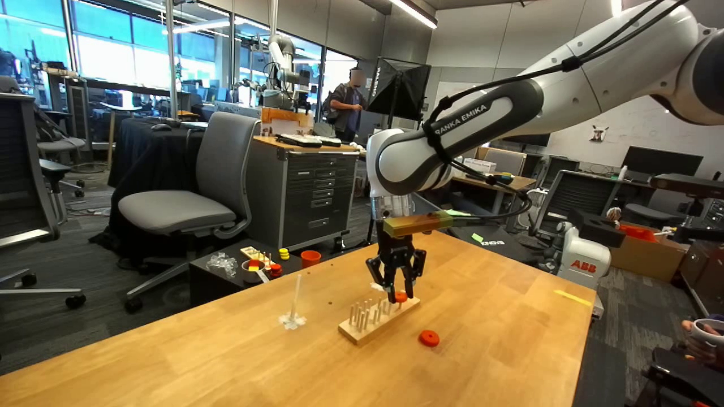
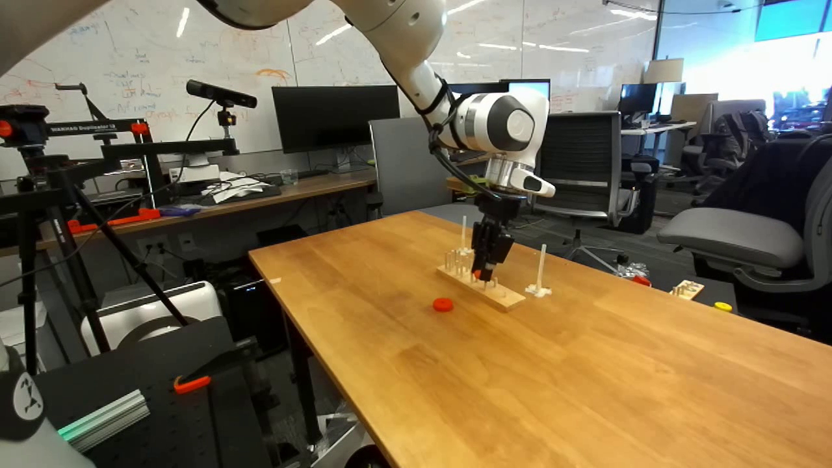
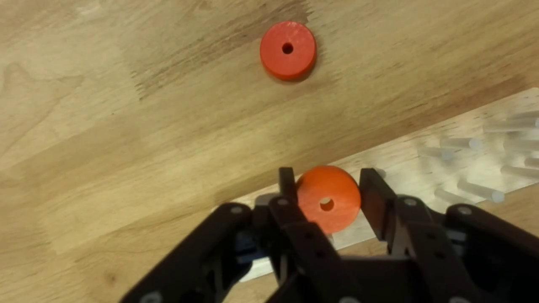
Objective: Pick up the orange ring on the right and put it on the wooden stand
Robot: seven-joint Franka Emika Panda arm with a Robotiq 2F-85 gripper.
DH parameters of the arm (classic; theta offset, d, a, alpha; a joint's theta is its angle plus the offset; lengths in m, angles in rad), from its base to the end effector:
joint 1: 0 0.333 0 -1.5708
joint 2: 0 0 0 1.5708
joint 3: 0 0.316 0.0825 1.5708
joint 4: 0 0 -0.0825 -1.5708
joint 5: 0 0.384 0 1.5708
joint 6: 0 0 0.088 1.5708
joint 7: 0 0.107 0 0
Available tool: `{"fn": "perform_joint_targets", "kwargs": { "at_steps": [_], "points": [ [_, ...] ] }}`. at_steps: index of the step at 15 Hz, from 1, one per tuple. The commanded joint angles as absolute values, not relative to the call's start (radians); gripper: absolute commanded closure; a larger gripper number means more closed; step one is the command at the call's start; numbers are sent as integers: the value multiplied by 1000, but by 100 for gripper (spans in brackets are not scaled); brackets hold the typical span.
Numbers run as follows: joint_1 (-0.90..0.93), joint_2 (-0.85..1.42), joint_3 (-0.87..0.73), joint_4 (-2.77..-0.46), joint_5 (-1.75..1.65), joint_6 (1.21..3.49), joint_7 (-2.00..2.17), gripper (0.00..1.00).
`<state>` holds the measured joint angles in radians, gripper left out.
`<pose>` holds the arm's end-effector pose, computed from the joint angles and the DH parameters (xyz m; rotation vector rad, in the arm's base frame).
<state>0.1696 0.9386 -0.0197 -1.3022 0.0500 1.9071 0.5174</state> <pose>0.6952 0.1114 0.1496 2.9620 -0.5797 -0.4933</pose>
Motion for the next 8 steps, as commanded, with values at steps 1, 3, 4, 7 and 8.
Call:
{"fn": "perform_joint_targets", "kwargs": {
  "at_steps": [1,3,4,7,8],
  "points": [
    [167,965,-23,-1249,67,1872,517,83],
    [165,970,-23,-1245,68,1870,516,83],
    [164,973,-24,-1241,68,1870,517,83],
    [162,983,-24,-1232,67,1869,516,83],
    [162,988,-24,-1226,67,1866,516,83]
  ]
}}
